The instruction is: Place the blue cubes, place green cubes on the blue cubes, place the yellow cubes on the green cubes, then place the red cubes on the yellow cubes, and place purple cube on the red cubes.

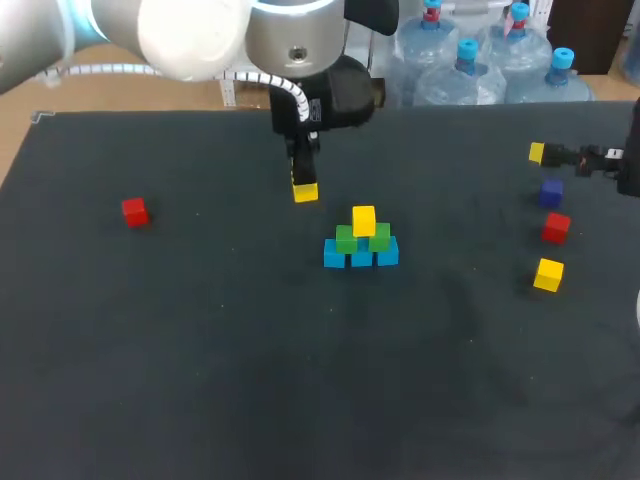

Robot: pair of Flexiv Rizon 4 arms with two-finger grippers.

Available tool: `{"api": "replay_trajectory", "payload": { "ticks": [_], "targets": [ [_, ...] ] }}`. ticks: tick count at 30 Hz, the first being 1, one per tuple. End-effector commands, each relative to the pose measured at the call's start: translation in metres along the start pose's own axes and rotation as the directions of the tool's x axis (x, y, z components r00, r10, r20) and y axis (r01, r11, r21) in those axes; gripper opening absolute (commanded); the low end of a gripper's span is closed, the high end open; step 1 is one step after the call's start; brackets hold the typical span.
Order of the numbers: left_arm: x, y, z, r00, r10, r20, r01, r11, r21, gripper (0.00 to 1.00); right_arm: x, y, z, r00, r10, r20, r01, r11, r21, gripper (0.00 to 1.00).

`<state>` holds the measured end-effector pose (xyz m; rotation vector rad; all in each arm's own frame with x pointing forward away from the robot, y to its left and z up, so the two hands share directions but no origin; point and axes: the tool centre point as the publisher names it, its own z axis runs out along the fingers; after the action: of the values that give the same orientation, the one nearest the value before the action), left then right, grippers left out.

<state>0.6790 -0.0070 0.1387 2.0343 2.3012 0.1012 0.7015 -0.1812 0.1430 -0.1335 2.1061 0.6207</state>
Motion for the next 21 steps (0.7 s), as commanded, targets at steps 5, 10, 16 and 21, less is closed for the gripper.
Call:
{"api": "replay_trajectory", "payload": {
  "ticks": [5, 10, 16, 21],
  "targets": [
    [0.0029, -0.0015, 0.0005, 1.000, -0.006, 0.025, 0.006, 1.000, 0.016, 0.00, -0.0005, -0.0002, -0.0010, 1.000, 0.001, -0.002, -0.001, 1.000, -0.002, 1.00],
    [0.0029, -0.0015, 0.0005, 1.000, -0.006, 0.025, 0.006, 1.000, 0.016, 0.00, -0.0005, -0.0002, -0.0010, 1.000, 0.001, -0.002, -0.001, 1.000, -0.002, 1.00],
    [0.0029, -0.0015, 0.0005, 1.000, -0.006, 0.025, 0.006, 1.000, 0.016, 0.00, -0.0005, -0.0002, -0.0010, 1.000, 0.001, -0.002, -0.001, 1.000, -0.002, 1.00],
    [0.0029, -0.0015, 0.0005, 1.000, -0.006, 0.025, 0.006, 1.000, 0.016, 0.00, -0.0005, -0.0002, -0.0010, 1.000, 0.001, -0.002, -0.001, 1.000, -0.002, 1.00]
  ]
}}
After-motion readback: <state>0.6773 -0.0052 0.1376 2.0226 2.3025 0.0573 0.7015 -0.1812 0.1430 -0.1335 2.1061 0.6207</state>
